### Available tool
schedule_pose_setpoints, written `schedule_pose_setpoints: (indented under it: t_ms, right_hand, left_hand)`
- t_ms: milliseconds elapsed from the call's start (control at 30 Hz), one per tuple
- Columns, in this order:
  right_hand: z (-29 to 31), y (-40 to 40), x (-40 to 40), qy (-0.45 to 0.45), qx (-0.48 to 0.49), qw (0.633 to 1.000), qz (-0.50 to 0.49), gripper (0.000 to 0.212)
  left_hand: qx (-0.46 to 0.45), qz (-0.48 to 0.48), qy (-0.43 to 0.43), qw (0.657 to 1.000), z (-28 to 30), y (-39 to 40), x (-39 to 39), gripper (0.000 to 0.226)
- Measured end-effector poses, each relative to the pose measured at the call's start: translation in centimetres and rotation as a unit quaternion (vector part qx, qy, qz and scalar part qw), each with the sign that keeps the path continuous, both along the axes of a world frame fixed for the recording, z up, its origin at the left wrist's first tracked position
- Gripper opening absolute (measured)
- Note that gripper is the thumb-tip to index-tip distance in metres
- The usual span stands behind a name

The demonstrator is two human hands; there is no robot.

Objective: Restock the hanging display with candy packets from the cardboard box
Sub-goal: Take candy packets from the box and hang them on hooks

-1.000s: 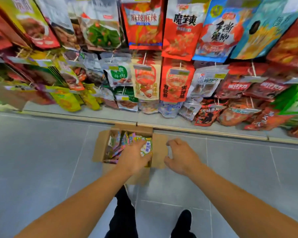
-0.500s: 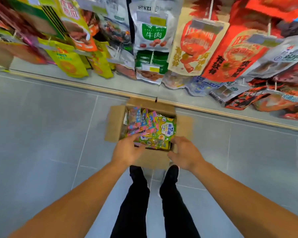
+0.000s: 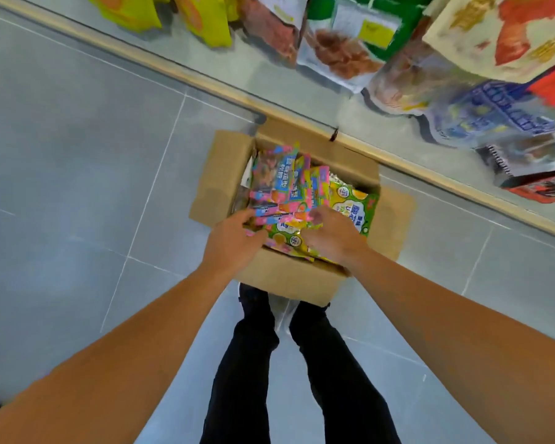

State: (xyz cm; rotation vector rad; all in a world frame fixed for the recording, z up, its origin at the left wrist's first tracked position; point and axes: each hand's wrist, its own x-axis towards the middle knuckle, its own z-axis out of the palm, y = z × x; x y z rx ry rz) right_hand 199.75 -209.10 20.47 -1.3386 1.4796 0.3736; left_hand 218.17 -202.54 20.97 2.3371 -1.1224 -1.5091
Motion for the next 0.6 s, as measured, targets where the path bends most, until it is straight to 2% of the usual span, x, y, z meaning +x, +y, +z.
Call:
schedule_pose_setpoints:
  t_ms: [100,167,367,433,500,600]
  right_hand:
    - [-5.2,-1.5,1.5,-0.002,-0.007,0.997,-0.072,0.044]
    - [-9.0,-2.4,3.1,0.001,-0.003,0.996,-0.094,0.044]
    - [-15.6,-3.9,6.7,0.006,-0.052,0.995,-0.081,0.027]
    - [-16.1,-3.8,6.9,0.006,-0.067,0.993,-0.101,0.032]
    - [-14.9,-3.8,6.3,0.01,-0.09,0.988,-0.121,0.027]
    - [-10.3,-3.7,4.6,0.026,-0.134,0.985,-0.107,0.024]
  left_hand:
    - [0.001,0.018,0.015,1.0,-3.8,-0.5,0.0,0.028]
    - [0.001,0.008,0.018,1.0,-6.8,-1.0,0.4,0.033]
    - [0.021,-0.003,-0.014,1.0,-11.9,-1.8,3.0,0.042]
    - [0.027,0.001,-0.014,1.0,-12.2,-1.5,3.3,0.043]
    - [0.029,0.004,-0.007,1.0,-11.5,-1.3,3.1,0.044]
    - [0.021,0.007,-0.005,1.0,-9.3,-1.5,2.1,0.046]
